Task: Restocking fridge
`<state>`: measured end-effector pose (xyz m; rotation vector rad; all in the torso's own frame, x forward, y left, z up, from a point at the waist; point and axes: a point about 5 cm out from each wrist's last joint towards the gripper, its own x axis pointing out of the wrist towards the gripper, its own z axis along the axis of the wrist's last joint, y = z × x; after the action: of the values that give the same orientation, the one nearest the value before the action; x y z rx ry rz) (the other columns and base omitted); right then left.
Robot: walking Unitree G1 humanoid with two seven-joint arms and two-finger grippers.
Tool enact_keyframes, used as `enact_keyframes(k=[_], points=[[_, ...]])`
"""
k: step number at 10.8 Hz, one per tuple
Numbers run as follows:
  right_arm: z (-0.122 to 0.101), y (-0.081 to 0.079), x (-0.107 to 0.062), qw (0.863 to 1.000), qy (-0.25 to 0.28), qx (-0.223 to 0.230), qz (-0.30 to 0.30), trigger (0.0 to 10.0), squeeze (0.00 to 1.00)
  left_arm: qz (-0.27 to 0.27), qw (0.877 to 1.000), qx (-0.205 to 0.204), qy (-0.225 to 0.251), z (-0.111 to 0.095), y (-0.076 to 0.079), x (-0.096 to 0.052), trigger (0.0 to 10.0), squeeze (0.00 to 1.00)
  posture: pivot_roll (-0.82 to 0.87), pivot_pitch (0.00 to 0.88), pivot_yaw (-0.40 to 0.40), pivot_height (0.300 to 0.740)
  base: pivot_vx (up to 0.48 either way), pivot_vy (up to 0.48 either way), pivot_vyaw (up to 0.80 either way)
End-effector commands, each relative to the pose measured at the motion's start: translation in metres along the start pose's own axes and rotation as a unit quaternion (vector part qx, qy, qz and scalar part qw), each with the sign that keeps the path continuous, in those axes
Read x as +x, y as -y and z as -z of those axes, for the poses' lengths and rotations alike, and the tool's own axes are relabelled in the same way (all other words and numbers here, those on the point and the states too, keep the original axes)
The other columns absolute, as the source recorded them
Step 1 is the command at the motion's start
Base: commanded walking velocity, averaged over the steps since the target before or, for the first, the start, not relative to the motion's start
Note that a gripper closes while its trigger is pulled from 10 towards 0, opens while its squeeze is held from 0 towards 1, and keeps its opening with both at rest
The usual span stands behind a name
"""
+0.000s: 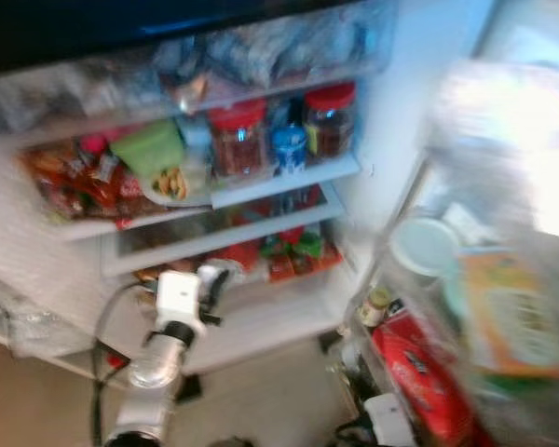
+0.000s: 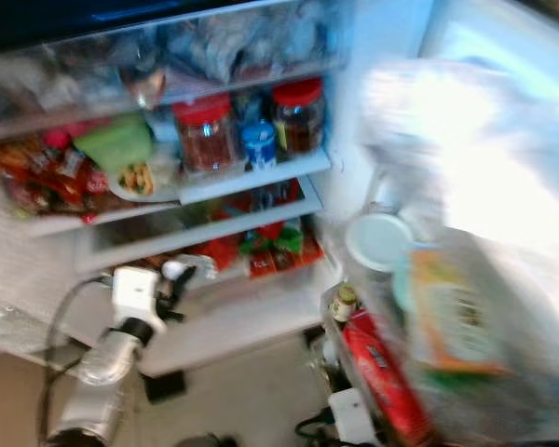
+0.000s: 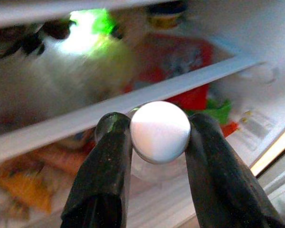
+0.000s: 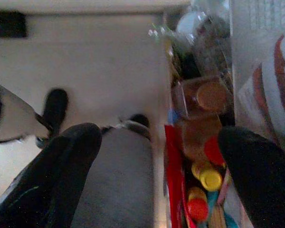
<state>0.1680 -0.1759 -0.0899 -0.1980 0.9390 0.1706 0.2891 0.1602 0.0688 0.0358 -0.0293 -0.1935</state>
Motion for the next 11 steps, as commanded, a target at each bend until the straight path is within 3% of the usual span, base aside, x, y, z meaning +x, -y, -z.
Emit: enact_keyframes(k=[1,5,6,8,11], points=[[0.0063,-0.0056,-0.0009,1.000,-0.012,0.002,-0.008,10.0,0.00,-0.012,1.000,-0.006,-0.009,0.0047,-0.0045,-0.0045,10.0,0.00,0.11,0.199,0.036,0.740,0.000,0.000,0.00],[0.0120,-0.0044,-0.0020,1.000,-0.027,-0.010,-0.005,10.0,0.00,-0.015,1.000,-0.006,-0.006,0.0040,-0.0036,-0.0046,10.0,0.00,0.11,0.203,0.035,0.740,0.000,0.000,0.00],[0.0134,-0.0026,-0.0024,0.999,-0.032,-0.025,-0.002,10.0,0.00,-0.017,1.000,-0.005,-0.006,0.0037,-0.0041,-0.0045,10.0,0.00,0.11,0.204,0.035,0.740,0.000,0.000,0.80],[0.0147,-0.0005,-0.0028,0.999,-0.035,-0.002,0.004,10.0,0.00,-0.017,1.000,-0.004,-0.006,0.0035,-0.0045,-0.0043,10.0,0.00,0.11,0.201,0.036,0.740,0.000,0.000,0.40],[0.0153,0.0004,-0.0031,0.999,-0.036,-0.013,0.005,10.0,0.00,-0.014,1.000,-0.004,-0.006,0.0036,-0.0046,-0.0039,10.0,0.00,0.11,0.196,0.037,0.740,0.000,0.000,0.00]])
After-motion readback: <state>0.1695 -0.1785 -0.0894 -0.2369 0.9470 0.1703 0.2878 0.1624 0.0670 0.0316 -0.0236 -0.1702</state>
